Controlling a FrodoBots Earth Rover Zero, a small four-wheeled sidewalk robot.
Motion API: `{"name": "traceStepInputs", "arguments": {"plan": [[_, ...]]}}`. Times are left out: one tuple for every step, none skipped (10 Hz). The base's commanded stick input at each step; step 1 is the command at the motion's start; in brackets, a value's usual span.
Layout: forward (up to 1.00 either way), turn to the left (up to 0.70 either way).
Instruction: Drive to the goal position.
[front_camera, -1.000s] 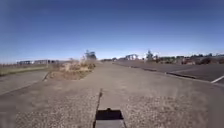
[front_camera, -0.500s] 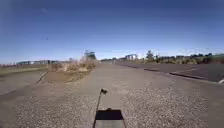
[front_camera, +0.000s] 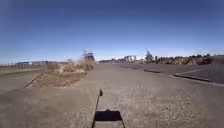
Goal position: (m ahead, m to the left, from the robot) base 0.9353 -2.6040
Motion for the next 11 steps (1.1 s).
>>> {"name": "traceStepInputs", "arguments": {"plan": [[0.00,0.00],[0.00,0.00],[0.00,0.00],[0.70,0.00],[0.70,0.00],[0.70,0.00],[0.70,0.00],[0.70,0.00],[0.70,0.00],[0.70,0.00],[0.70,0.00]]}}
